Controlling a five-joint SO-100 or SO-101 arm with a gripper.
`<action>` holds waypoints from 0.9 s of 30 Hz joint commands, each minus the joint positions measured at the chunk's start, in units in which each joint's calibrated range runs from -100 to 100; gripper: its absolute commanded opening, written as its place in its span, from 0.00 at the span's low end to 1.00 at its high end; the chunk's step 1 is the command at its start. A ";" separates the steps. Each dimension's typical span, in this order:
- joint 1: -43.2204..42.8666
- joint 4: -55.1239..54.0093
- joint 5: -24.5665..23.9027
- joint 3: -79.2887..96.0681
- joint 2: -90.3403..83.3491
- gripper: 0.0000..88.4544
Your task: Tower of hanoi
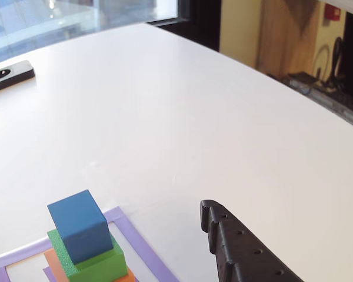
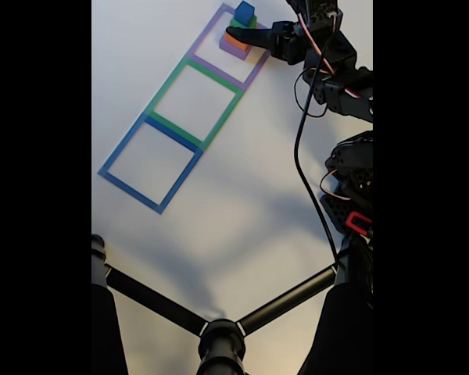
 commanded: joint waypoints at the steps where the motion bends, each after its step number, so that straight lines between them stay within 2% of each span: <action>1: 0.57 -6.59 0.00 -2.72 4.49 0.58; 12: -1.79 -13.14 0.00 -5.36 13.30 0.58; 27: -5.45 -12.90 0.00 -12.72 19.95 0.56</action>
